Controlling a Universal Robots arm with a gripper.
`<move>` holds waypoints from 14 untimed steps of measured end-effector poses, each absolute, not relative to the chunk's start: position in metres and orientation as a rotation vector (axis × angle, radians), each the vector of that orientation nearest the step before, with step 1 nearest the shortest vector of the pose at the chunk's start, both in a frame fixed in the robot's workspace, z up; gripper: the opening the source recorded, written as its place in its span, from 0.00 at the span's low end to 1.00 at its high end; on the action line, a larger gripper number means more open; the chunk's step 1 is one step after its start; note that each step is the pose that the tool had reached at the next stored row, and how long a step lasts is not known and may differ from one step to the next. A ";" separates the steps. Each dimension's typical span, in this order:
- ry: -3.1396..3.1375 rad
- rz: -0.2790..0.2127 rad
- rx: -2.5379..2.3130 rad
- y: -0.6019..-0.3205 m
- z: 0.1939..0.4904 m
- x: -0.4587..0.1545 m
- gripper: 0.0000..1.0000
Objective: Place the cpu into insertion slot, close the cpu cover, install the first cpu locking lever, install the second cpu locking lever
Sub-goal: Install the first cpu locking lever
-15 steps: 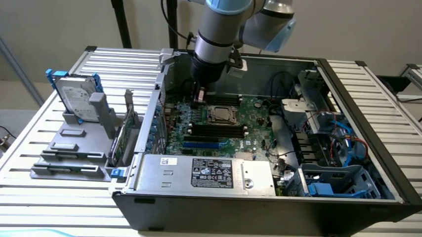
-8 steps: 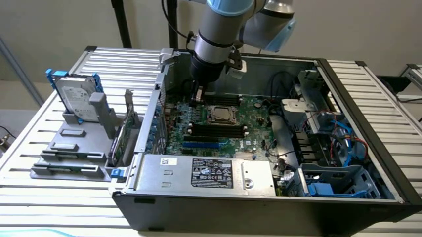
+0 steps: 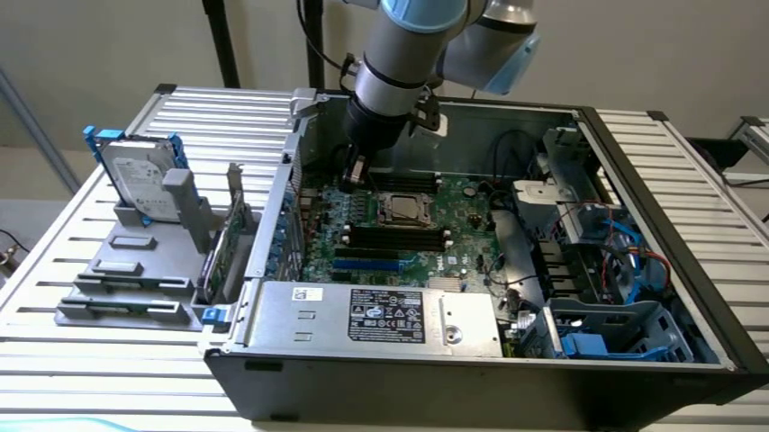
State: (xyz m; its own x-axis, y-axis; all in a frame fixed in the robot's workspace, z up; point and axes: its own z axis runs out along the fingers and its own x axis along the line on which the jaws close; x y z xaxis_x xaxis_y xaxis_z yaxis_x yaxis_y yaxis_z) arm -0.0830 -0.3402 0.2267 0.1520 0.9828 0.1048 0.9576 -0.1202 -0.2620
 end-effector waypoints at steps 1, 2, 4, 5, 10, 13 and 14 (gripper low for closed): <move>-1.869 0.131 -2.173 -0.340 0.227 -0.083 0.11; -1.856 0.126 -2.180 -0.340 0.227 -0.083 0.11; -1.830 0.113 -2.193 -0.340 0.227 -0.084 0.11; -1.817 0.106 -2.197 -0.340 0.227 -0.084 0.11; -1.762 0.056 -2.196 -0.340 0.227 -0.085 0.11; -1.732 0.025 -2.188 -0.340 0.227 -0.086 0.11; -1.723 0.015 -2.185 -0.340 0.227 -0.086 0.11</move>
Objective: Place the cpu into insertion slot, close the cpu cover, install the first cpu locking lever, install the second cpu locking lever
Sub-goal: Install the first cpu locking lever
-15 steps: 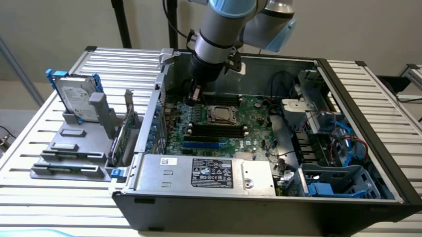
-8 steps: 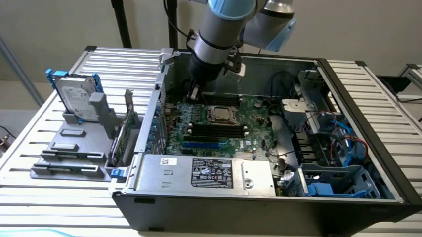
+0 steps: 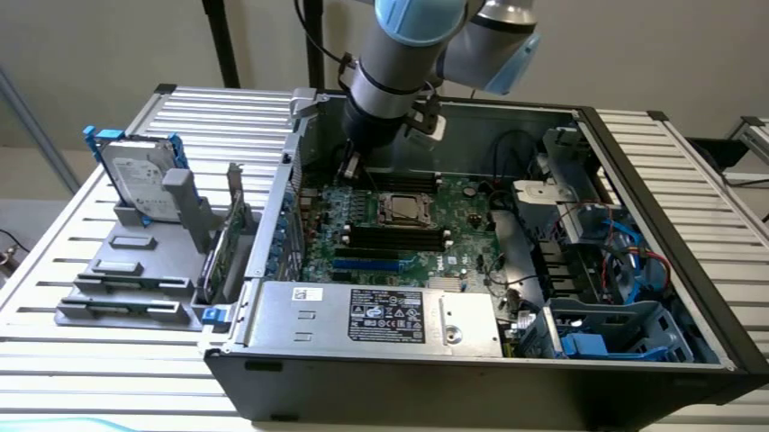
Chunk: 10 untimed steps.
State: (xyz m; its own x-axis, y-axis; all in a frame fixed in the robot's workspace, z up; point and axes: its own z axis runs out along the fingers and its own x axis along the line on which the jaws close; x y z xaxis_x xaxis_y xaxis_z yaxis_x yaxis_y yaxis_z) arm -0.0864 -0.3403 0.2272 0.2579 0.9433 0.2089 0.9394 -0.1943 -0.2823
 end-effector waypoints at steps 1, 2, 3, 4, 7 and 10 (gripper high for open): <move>-1.714 0.007 -2.183 -0.340 0.227 -0.087 0.11; -1.705 -0.001 -2.182 -0.340 0.228 -0.087 0.11; -1.696 -0.009 -2.181 -0.340 0.228 -0.087 0.11; -1.685 -0.017 -2.183 -0.340 0.229 -0.087 0.11; -1.651 -0.032 -2.200 -0.340 0.229 -0.087 0.11; -1.615 -0.041 -2.226 -0.340 0.229 -0.087 0.11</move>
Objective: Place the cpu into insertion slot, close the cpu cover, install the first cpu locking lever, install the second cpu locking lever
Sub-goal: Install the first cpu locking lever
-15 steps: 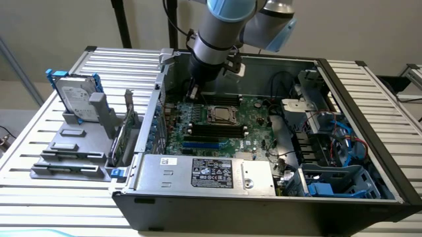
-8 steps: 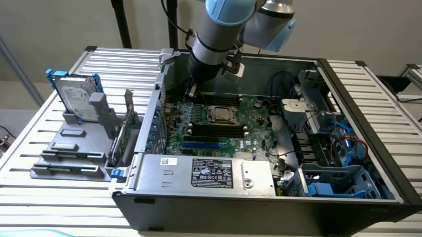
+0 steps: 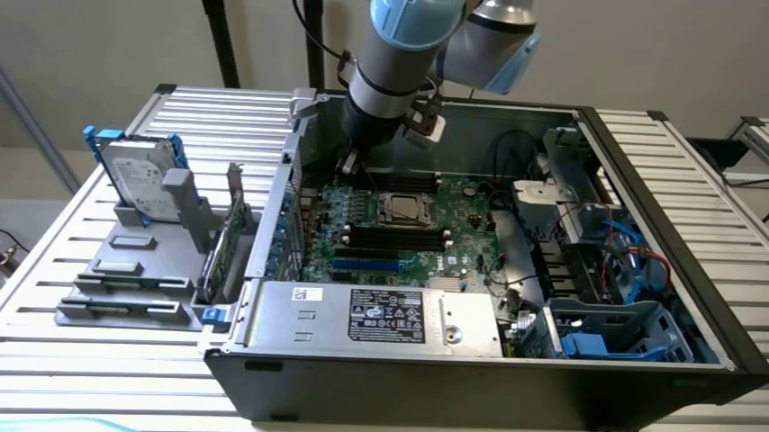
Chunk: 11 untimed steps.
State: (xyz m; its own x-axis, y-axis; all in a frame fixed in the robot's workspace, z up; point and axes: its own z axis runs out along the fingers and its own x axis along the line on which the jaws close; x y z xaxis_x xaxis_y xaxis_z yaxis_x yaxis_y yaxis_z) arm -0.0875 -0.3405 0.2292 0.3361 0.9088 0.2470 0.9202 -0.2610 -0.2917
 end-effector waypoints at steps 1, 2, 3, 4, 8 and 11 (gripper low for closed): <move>-1.601 -0.044 -2.236 -0.341 0.229 -0.087 0.11; -1.588 -0.048 -2.245 -0.341 0.229 -0.087 0.11; -1.575 -0.051 -2.254 -0.341 0.229 -0.087 0.11; -1.562 -0.055 -2.262 -0.341 0.229 -0.087 0.11; -1.521 -0.072 -2.281 -0.341 0.232 -0.088 0.11; -1.493 -0.086 -2.287 -0.341 0.236 -0.088 0.11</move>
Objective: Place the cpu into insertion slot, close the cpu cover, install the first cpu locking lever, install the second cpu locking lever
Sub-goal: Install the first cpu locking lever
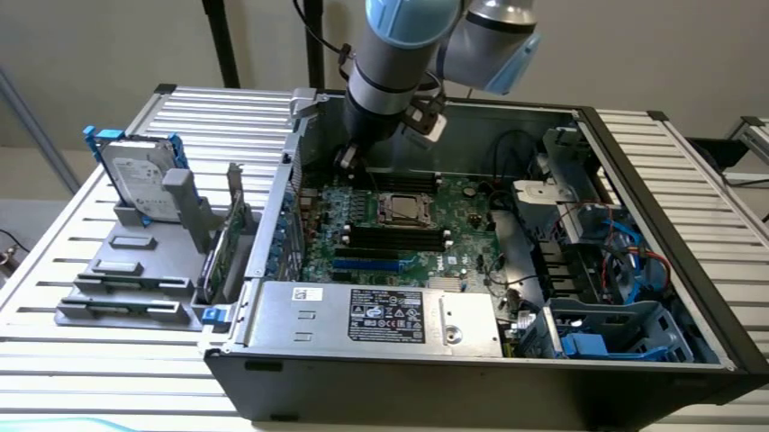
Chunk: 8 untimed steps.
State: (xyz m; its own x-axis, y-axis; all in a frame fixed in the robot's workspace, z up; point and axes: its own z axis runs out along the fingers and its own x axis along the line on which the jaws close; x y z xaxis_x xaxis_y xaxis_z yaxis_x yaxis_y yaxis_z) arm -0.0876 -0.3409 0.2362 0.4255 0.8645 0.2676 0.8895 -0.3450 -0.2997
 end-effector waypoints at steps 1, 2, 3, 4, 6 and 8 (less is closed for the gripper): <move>-1.485 -0.091 -2.289 -0.341 0.238 -0.088 0.11; -1.477 -0.095 -2.291 -0.341 0.239 -0.088 0.11; -1.470 -0.098 -2.293 -0.341 0.240 -0.088 0.11; -1.463 -0.100 -2.297 -0.341 0.240 -0.088 0.11; -1.453 -0.103 -2.303 -0.342 0.240 -0.087 0.11; -1.443 -0.106 -2.308 -0.343 0.240 -0.087 0.11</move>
State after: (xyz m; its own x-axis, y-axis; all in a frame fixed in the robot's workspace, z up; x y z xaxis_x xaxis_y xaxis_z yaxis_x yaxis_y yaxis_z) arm -0.0871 -0.3426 0.2403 0.4599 0.8434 0.2776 0.8749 -0.3771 -0.3037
